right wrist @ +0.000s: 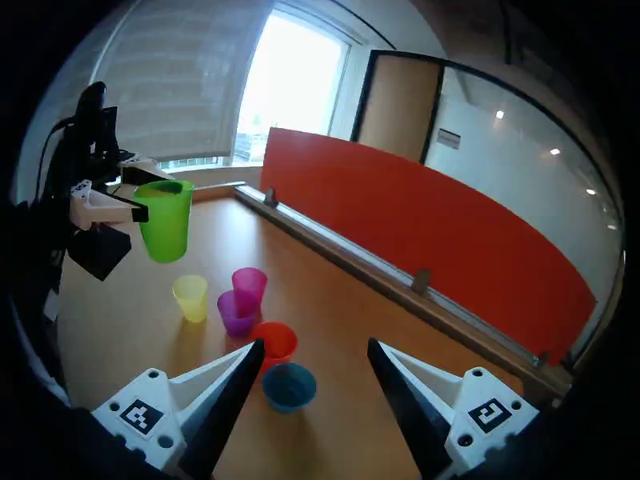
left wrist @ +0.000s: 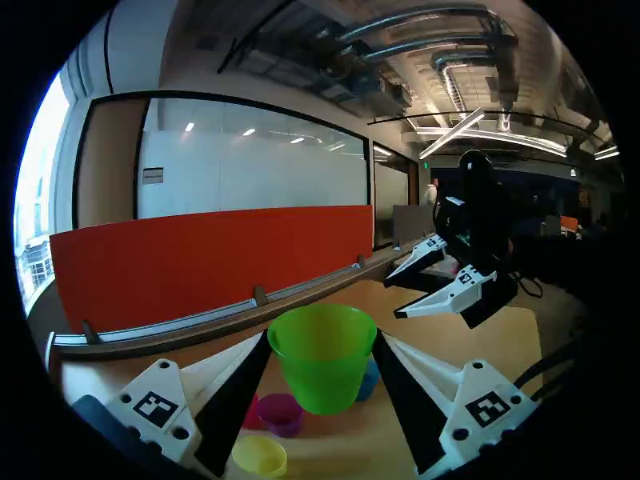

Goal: Pour water

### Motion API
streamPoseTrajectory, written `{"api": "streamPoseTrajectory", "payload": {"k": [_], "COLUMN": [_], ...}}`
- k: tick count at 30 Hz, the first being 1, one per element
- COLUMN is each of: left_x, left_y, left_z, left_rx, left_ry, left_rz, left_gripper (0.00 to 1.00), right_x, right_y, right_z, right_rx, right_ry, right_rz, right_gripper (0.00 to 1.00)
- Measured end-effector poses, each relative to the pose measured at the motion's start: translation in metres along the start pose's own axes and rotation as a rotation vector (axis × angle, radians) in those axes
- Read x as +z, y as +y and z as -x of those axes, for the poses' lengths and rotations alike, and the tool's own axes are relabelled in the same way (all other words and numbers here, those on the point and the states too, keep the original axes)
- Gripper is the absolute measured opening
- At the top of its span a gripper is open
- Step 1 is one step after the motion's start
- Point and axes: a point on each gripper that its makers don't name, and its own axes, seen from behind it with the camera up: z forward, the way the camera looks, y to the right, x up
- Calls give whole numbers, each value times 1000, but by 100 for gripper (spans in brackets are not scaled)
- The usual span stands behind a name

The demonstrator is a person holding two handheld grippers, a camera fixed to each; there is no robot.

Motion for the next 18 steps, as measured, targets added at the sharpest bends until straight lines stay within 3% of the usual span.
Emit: {"api": "streamPoseTrajectory", "payload": {"k": [11,18], "left_x": [-4,-8], "left_y": [-2,3], "left_z": [0,-1], "left_rx": [3,6], "left_ry": [-3,0], "left_rz": [-5,3], "left_gripper": [89,89], "right_x": [24,44], "right_y": [-13,-20], "right_z": [25,45], "right_rx": [-14,36], "right_ry": [-45,-70], "right_rz": [-62,-89], "right_gripper": [100,100]}}
